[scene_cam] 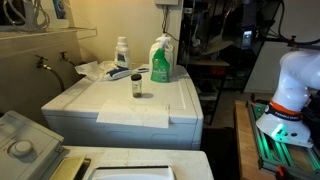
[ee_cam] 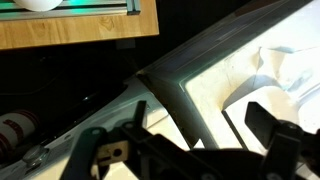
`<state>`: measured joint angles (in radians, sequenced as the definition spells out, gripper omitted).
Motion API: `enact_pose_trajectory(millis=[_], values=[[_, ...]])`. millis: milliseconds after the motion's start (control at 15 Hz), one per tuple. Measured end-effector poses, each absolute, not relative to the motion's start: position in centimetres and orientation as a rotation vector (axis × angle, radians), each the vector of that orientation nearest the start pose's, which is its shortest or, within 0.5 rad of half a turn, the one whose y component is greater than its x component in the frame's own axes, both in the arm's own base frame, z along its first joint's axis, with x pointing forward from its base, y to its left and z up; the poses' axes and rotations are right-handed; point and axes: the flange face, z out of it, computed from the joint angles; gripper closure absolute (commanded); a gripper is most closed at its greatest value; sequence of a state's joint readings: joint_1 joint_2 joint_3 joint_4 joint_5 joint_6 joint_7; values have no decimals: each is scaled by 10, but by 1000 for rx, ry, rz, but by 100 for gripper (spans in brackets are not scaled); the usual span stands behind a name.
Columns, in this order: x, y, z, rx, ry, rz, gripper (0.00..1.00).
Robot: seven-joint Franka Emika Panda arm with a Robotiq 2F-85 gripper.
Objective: Remove the lid from the bottle and put it on the washing machine
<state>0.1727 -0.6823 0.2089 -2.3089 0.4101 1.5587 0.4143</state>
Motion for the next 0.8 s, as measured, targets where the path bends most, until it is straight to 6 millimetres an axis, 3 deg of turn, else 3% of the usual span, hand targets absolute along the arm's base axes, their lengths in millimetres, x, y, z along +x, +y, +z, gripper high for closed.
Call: enact_pose_trajectory(millis=[600, 800], values=[[293, 182, 576, -2897, 138, 252, 0], [310, 203, 585, -2956, 108, 140, 0]])
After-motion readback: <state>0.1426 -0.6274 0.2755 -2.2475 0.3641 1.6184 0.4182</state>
